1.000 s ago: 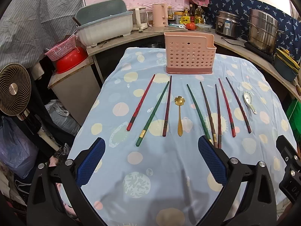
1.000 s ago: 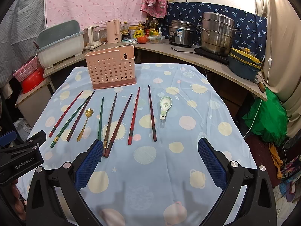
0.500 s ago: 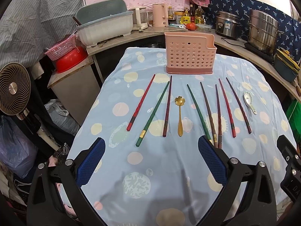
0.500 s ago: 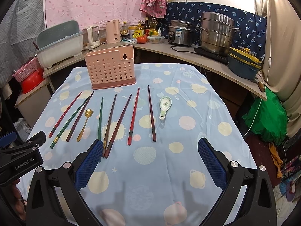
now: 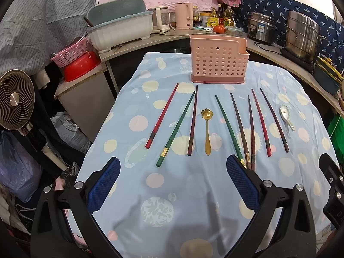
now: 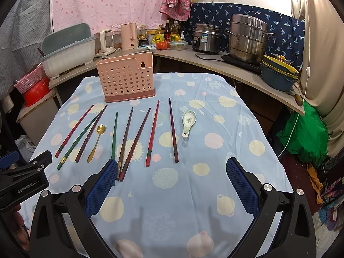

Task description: Organize utensils

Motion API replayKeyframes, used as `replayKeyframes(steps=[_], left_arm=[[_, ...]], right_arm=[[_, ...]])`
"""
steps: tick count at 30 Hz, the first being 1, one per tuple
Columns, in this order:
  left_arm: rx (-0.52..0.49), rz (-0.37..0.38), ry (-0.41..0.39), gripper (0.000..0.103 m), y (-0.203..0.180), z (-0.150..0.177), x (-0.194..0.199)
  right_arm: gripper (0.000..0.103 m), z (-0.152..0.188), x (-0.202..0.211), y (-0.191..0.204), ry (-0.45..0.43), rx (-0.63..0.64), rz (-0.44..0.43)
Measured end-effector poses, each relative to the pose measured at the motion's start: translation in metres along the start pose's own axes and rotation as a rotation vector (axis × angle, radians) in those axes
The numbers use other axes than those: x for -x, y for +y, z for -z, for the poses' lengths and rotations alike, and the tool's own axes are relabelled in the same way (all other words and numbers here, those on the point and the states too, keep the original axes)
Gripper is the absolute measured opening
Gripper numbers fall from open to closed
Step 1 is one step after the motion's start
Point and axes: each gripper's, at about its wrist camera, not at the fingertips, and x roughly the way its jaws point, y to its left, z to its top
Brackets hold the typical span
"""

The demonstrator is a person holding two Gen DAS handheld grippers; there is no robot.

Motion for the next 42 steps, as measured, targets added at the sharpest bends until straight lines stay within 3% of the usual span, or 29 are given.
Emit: replayKeyframes(steps=[26,42], left_arm=[[0.002,0.0,0.005,0.095,0.001,0.001,-0.001],[0.017,-0.011,0.053,0.095,0.009,0.002,-0.032]], right_arm=[[0.096,-0.002,-0.001,-0.002,-0.002,0.001,0.007],[0.096,0.0,-0.032,-0.027,0.037,-0.049,0.041]])
